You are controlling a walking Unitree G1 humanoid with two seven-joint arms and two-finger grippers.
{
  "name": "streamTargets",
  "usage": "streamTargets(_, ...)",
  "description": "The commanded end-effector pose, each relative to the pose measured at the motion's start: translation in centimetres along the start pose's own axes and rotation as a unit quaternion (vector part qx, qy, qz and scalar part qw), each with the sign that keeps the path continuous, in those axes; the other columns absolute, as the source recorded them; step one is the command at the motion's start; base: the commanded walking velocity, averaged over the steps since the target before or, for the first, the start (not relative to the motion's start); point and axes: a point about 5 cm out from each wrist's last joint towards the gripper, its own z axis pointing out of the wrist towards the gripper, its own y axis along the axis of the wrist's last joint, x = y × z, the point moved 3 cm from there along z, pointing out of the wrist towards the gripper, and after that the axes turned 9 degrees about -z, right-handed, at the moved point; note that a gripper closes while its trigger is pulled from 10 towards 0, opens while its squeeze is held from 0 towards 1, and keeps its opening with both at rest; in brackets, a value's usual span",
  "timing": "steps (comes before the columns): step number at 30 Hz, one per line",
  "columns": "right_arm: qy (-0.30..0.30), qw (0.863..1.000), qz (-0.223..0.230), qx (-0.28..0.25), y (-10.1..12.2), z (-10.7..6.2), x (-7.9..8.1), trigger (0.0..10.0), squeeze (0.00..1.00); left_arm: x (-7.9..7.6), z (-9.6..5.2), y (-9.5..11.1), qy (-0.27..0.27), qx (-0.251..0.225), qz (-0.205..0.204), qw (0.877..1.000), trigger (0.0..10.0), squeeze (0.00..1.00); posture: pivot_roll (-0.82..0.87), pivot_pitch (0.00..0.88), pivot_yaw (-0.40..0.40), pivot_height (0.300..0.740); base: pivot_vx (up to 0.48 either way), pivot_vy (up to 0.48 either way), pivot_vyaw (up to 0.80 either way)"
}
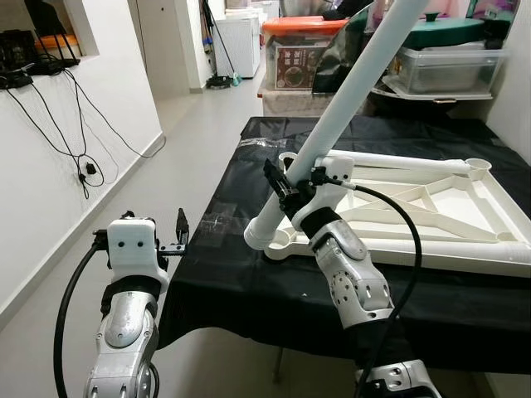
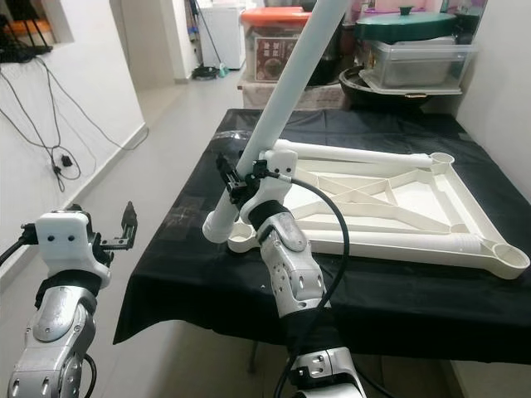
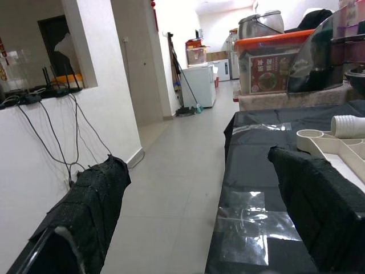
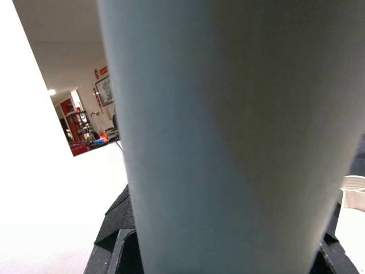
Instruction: Building children table
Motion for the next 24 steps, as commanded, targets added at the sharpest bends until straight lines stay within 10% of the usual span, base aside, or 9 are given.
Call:
streamTargets(1,0.000,1.000,-0.003,-0.016,0.75,0.31,0.13,10.0,0.00,-0.14,-0.08,0.16,-0.006,-0.003,0.009,1.000,10.0,0.00,-0.05,0.000,0.017,0.740,0.315,0.000,0.00)
streamTargets(24,0.001,1.000,-0.003,-0.015,0.75,0.29,0.12,10.0,0.00,-0.22,-0.32,-0.21,-0.004,0.006,0.010,1.000,10.0,0.00,-0.05,0.000,0.021,0.740,0.317,0.000,0.00)
